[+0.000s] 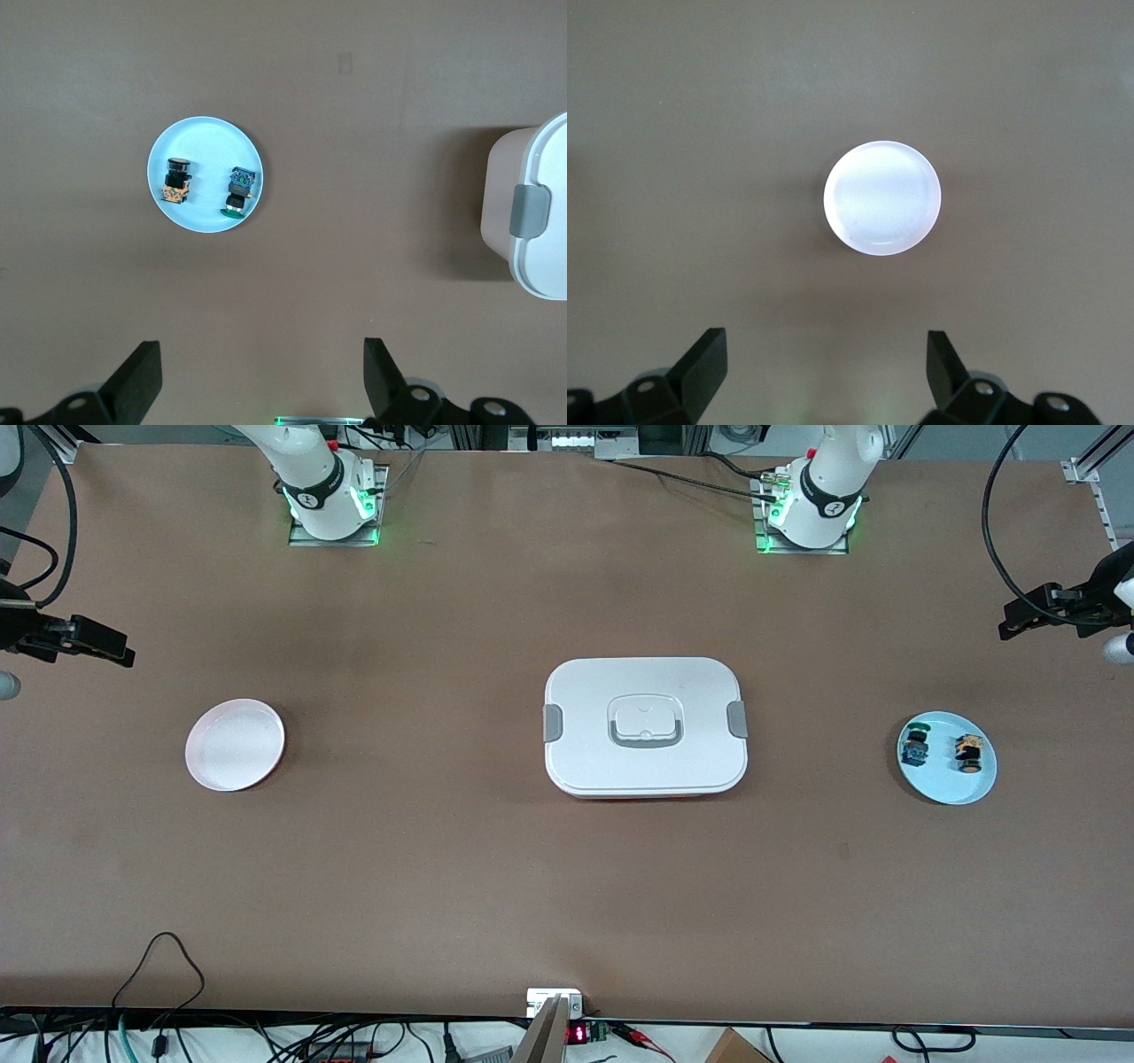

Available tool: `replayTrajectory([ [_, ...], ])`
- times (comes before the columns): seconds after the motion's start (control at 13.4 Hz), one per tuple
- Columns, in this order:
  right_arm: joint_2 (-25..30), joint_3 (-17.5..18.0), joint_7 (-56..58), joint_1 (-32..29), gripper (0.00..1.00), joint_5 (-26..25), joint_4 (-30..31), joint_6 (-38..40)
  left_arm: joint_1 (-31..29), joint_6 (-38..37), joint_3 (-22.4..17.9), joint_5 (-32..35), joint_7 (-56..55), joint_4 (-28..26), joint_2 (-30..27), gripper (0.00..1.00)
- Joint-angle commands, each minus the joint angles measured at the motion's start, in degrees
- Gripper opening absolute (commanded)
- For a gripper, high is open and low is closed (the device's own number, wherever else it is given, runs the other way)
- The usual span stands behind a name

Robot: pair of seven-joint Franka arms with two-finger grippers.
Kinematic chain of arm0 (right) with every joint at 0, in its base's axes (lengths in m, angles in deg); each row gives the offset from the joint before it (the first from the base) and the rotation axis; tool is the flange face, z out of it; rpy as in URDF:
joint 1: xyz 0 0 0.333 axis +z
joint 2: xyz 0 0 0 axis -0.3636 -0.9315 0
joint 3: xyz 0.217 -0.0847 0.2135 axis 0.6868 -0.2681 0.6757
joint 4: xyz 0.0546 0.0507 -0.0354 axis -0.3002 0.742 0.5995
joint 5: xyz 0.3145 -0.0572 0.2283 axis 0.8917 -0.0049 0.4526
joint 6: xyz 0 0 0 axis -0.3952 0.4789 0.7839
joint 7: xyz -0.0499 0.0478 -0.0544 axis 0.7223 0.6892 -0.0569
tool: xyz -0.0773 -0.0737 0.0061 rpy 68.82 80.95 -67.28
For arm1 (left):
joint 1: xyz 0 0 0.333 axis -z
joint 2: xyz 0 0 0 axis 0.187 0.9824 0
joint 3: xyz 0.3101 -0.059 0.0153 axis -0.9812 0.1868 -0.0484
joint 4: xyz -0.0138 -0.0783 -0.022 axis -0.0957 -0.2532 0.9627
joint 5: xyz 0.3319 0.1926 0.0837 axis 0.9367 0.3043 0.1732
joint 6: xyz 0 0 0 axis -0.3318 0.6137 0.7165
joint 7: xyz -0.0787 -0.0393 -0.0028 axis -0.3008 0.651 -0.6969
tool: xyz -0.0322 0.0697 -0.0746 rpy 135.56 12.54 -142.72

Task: Transfer orange switch to right arm and place

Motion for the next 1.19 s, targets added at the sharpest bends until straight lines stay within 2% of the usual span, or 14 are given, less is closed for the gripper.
replayTrajectory([
  [0.0, 0.43, 0.11, 0.48, -0.17, 1.0, 0.48, -0.46, 1.06, 0.27, -1.53, -0.1, -0.26, 0.05, 2.05, 0.82, 1.0],
  [0.6, 0.43, 0.11, 0.48, -0.17, 1.0, 0.48, -0.46, 1.06, 0.27, -3.11, -0.1, -0.26, 0.14, 3.01, 2.14, 1.0],
  [0.97, 0.43, 0.11, 0.48, -0.17, 1.0, 0.48, -0.46, 1.06, -1.3, -3.82, -0.28, -0.09, 0.93, 1.08, 3.62, 1.0],
  [1.12, 0.43, 0.11, 0.39, -0.08, 1.0, 0.31, -0.46, 1.06, -2.97, -3.12, -0.28, 0.35, 5.82, 0.38, 5.12, 1.0],
])
